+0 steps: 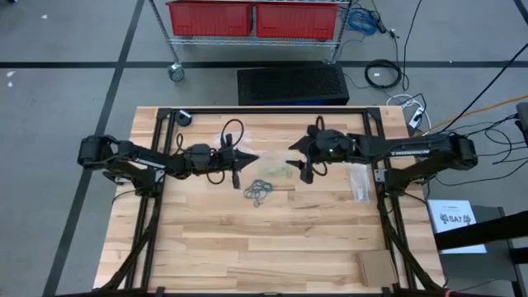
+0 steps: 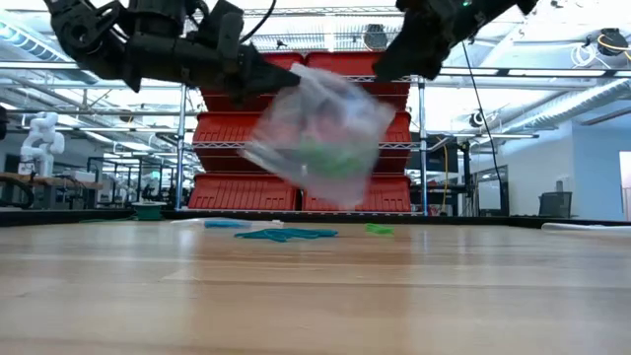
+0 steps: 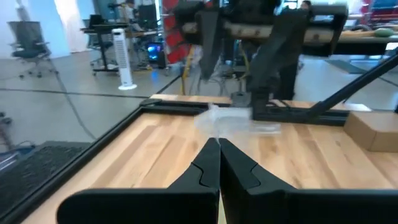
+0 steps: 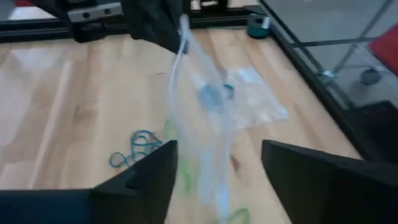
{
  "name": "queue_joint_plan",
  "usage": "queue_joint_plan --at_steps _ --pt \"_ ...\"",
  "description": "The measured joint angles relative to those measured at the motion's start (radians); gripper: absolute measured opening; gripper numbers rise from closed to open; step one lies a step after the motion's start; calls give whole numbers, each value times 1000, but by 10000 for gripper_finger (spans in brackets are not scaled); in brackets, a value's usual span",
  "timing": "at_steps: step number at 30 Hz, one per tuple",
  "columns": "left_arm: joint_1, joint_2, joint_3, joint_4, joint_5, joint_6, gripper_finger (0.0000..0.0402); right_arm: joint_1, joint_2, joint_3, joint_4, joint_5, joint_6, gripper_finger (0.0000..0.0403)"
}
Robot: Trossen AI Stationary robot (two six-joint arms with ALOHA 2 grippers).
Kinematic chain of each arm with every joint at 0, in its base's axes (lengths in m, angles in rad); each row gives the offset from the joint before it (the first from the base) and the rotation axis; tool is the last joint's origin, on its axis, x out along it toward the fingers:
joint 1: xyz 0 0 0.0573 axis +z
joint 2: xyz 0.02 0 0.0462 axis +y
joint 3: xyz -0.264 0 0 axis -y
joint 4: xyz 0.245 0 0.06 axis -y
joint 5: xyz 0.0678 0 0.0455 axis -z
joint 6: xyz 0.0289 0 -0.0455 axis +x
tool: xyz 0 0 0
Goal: Sort rubber bands
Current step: Put the green rubber band into the transparent zip bag
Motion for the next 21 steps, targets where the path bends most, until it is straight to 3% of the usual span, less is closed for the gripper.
queue_joint_plan --at_steps 4,9,16,21 --pt "11 -60 -57 1 -34 -1 0 0 -75 0 -96 76 23 273" --pt "19 -161 -106 1 -50 -5 0 6 -84 -44 -177 139 189 294" --pt "18 -276 -128 -74 -50 1 0 52 87 -237 117 239 415 295" --pt "18 -288 -128 -102 -51 1 0 53 263 -257 257 307 477 295"
